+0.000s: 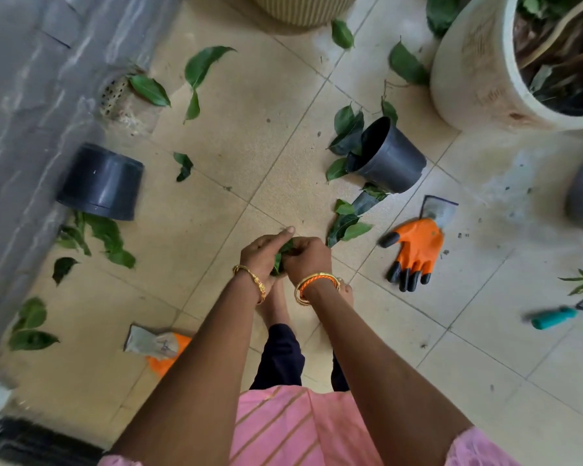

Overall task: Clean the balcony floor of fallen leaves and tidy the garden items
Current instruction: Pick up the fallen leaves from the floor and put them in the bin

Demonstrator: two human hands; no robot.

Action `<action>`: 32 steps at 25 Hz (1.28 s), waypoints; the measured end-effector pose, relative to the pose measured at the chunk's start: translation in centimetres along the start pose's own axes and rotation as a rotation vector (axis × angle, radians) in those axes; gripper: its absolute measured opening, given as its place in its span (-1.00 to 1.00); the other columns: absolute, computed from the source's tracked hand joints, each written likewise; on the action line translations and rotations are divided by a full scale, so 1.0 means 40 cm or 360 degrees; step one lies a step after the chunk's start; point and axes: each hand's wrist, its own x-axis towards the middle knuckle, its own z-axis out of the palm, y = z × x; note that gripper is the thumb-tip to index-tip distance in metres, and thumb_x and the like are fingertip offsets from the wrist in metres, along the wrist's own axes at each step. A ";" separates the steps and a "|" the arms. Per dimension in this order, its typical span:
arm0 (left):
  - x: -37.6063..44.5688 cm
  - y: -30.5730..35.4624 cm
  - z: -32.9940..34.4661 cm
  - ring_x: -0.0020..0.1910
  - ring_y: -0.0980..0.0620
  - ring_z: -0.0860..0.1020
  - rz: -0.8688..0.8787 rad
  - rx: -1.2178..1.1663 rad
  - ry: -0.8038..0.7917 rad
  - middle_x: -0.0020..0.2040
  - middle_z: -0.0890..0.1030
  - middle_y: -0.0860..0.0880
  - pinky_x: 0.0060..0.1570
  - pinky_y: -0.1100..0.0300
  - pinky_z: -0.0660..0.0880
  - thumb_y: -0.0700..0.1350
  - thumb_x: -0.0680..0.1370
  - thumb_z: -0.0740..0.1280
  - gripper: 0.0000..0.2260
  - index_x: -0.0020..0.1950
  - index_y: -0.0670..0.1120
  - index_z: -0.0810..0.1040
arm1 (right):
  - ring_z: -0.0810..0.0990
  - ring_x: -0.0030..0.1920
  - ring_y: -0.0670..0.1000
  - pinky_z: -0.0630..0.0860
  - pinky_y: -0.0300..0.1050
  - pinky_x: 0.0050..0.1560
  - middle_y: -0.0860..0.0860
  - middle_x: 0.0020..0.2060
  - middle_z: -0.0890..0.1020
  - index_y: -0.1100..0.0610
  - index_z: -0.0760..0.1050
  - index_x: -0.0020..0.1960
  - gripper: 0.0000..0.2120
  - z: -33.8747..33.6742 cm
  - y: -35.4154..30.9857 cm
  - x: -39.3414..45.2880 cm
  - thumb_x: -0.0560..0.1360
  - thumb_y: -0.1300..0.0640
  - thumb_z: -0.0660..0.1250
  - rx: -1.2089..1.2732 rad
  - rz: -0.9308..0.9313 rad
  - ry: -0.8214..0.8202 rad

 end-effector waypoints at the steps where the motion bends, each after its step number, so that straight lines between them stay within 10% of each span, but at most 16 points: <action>1: 0.009 -0.005 0.004 -0.02 -0.09 0.59 0.0013 0.0008 0.0103 -0.05 0.63 -0.14 -0.17 0.10 0.57 -0.06 0.41 0.49 -0.80 -0.14 -0.15 0.56 | 0.50 -0.36 -0.06 0.44 -0.31 -0.33 -0.02 -0.40 0.56 0.12 0.58 -0.30 -0.79 -0.006 0.000 0.004 0.42 0.33 0.26 -0.0034 0.0001 -0.0100; 4: 0.025 -0.008 0.006 -0.21 -0.09 0.55 -0.0009 0.0030 0.0323 -0.26 0.55 -0.12 -0.20 0.09 0.55 -0.19 0.41 0.42 -0.84 -0.31 -0.15 0.48 | 0.66 -0.21 0.08 0.62 -0.08 -0.12 0.09 -0.31 0.66 0.08 0.55 -0.36 -0.80 -0.031 0.004 0.014 0.38 0.29 0.29 0.0321 0.0177 -0.0269; 8: 0.034 0.000 0.000 -0.54 0.04 0.44 -0.0144 0.0294 0.0351 -0.40 0.48 -0.08 -0.48 0.25 0.44 -0.20 0.46 0.29 -0.89 -0.26 -0.18 0.45 | 0.63 -0.14 0.08 0.54 -0.17 -0.17 0.06 -0.20 0.65 0.13 0.54 -0.16 -0.97 -0.102 0.074 0.067 0.45 0.18 0.33 0.0208 0.0168 0.0257; 14: 0.089 0.005 0.033 -0.59 0.06 0.26 -0.0132 0.0505 0.0230 -0.44 0.35 -0.05 -0.55 0.29 0.20 -0.19 0.45 0.31 -0.82 -0.33 -0.13 0.36 | 0.33 0.35 0.27 0.35 0.07 0.32 0.21 0.42 0.17 0.18 0.15 0.43 -0.12 -0.113 0.216 0.236 0.33 -0.23 0.44 -0.0075 0.0694 0.0544; 25: 0.154 0.024 0.052 -0.56 0.07 0.49 0.0092 0.0793 0.0262 -0.33 0.53 -0.12 -0.48 0.30 0.43 -0.14 0.46 0.37 -0.84 -0.26 -0.16 0.47 | 0.55 0.10 0.20 0.41 -0.15 0.02 0.20 0.09 0.58 0.18 0.51 0.23 -0.73 -0.056 0.205 0.268 0.59 0.16 0.17 0.0044 0.0476 0.0651; 32: 0.081 -0.012 0.157 -0.17 -0.05 0.57 0.0046 0.0639 0.0155 -0.15 0.60 -0.10 -0.21 -0.05 0.64 0.05 0.36 0.52 -0.68 -0.14 -0.14 0.53 | 0.55 -0.19 0.08 0.40 -0.18 -0.22 0.14 -0.22 0.63 0.19 0.62 -0.13 -0.86 -0.077 0.101 0.119 0.48 0.23 0.27 0.0173 0.0300 0.0121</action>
